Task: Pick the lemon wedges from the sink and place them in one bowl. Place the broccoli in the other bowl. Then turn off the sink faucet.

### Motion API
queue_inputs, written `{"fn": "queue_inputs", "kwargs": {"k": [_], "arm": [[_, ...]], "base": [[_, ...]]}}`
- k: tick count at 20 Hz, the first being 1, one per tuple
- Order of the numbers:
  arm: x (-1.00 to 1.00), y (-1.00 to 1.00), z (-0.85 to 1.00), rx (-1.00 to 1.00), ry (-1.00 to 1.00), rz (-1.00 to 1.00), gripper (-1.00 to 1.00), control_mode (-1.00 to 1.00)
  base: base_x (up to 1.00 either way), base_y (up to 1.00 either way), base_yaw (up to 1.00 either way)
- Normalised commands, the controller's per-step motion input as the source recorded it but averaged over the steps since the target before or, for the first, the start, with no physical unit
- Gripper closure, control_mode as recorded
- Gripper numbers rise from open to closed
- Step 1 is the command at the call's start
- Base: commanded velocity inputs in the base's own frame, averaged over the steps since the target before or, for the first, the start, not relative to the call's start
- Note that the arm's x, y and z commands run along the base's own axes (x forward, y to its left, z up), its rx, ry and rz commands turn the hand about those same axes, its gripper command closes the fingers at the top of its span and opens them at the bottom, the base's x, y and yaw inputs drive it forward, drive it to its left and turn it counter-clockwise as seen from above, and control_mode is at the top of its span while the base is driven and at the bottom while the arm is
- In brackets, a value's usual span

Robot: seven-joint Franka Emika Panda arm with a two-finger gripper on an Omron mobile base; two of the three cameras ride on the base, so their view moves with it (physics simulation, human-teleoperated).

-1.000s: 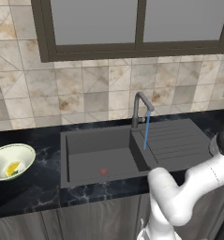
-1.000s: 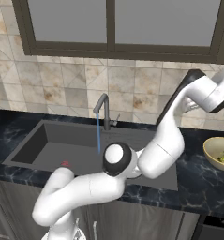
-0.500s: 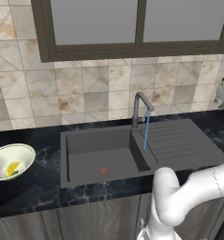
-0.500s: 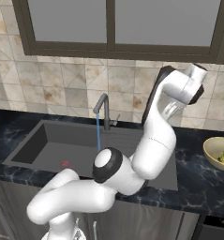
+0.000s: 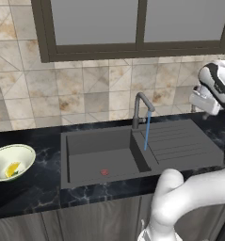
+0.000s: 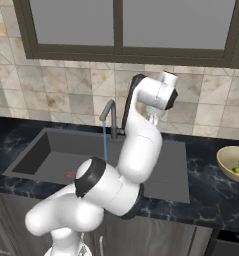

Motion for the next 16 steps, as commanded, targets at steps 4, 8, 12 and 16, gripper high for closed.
{"fn": "queue_inputs", "kwargs": {"k": [4,8,12,16], "arm": [[-0.21,0.92,0.0,0.16,-0.43,0.15,-1.0,-1.0],[-0.44,0.41,0.08,0.3,-0.74,-0.01,-1.0,-1.0],[-0.63,0.08,0.02,0.37,-0.76,-0.18,-1.0,-1.0],[-0.74,0.17,0.0,0.38,-0.58,-0.3,-1.0,-1.0]], "base": [[0.0,0.0,0.0],[0.0,0.0,0.0],[0.0,0.0,0.0],[0.0,0.0,0.0]]}}
